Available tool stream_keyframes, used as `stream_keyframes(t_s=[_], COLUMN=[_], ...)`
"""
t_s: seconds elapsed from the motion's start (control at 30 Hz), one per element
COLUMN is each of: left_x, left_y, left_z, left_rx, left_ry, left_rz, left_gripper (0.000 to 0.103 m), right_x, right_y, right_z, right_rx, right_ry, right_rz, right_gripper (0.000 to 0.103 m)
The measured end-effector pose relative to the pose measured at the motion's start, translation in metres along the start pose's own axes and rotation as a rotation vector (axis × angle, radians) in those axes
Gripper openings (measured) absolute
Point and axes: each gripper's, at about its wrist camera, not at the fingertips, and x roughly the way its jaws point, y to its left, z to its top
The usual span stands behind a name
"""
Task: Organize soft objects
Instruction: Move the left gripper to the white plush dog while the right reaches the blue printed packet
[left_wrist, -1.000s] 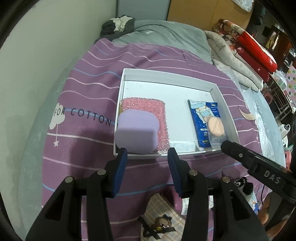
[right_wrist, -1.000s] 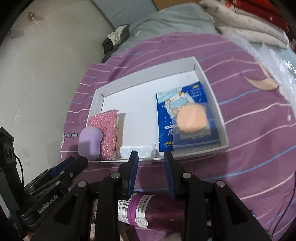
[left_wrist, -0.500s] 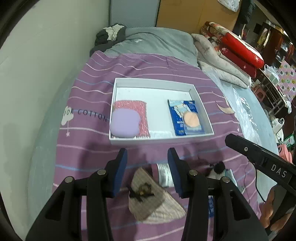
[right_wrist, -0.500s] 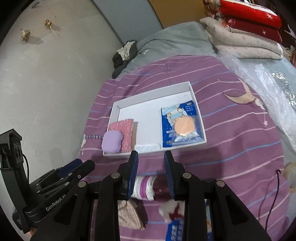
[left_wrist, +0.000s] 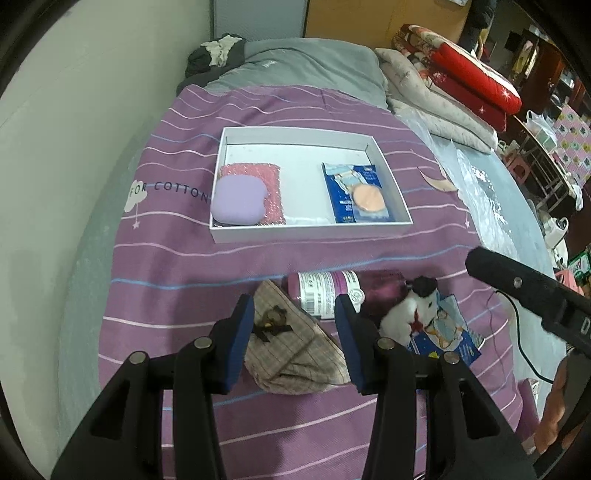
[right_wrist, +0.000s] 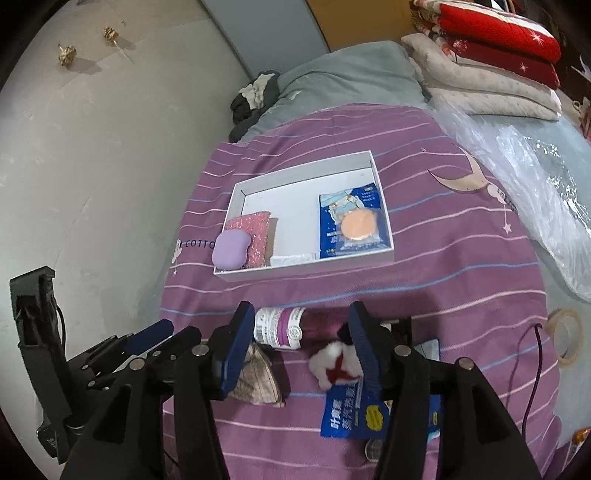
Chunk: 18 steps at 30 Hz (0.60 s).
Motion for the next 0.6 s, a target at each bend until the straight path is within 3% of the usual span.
stream_keyframes(t_s=[0.3, 0.4, 0.6], left_x=[0.012, 0.017, 0.029], left_y=[-0.014, -0.017, -0.023], left_z=[-0.021, -0.027, -0.036], left_rx=[0.045, 0.063, 0.096], left_ry=[-0.04, -0.053, -0.069], left_rz=[0.019, 0.005, 0.065], left_gripper=[0.047, 0.047, 0.047], right_x=[0.003, 0.003, 0.002], right_y=[-0.032, -0.048, -0.055], right_z=[-0.041, -0.051, -0.051], right_rx=[-0.011, 0.017, 0.031], right_ry=[-0.029, -0.073, -0.187], right_rz=[0.028, 0.044, 0.035], right_gripper=[0.054, 0.054, 0.056])
